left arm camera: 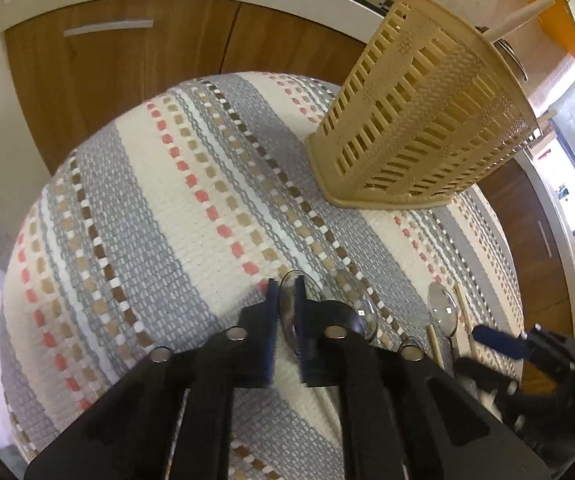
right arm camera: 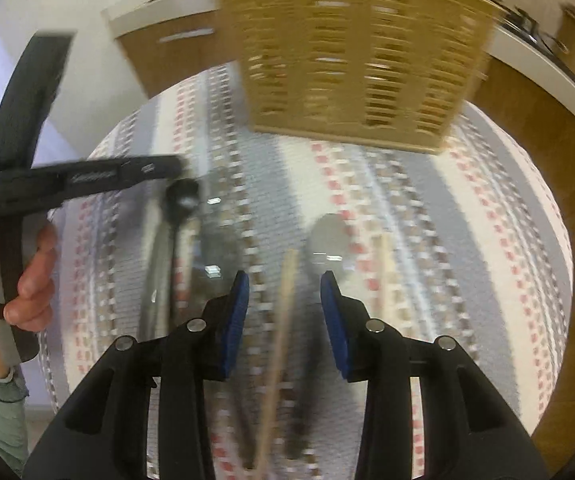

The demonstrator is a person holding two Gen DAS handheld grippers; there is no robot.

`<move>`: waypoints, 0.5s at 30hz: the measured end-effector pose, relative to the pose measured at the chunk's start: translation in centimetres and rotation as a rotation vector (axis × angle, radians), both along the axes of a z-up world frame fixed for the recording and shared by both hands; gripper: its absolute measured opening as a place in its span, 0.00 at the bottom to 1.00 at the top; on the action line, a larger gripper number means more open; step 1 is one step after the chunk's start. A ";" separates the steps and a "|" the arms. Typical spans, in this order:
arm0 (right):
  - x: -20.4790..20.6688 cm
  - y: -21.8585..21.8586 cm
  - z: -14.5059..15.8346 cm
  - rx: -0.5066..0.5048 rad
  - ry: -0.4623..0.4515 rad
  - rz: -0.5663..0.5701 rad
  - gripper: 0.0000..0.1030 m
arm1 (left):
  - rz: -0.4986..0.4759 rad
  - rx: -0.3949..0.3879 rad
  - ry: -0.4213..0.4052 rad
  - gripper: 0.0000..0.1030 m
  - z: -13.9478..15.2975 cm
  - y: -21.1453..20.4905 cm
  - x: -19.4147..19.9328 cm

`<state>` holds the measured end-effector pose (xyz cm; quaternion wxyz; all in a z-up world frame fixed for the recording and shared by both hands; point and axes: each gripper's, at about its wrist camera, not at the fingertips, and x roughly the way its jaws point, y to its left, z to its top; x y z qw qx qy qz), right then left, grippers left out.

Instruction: Organize utensils

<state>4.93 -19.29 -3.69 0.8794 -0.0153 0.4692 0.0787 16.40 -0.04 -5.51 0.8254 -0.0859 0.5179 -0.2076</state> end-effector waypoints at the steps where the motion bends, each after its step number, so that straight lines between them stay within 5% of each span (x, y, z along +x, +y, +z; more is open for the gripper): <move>1: 0.3 -0.7 0.0 0.010 0.009 -0.017 0.33 | -0.003 0.002 0.001 0.03 0.0 0.0 0.1; 15: 1.7 -2.0 -0.5 0.060 0.048 -0.047 0.33 | -0.182 0.158 -0.075 0.01 1.7 0.6 -1.3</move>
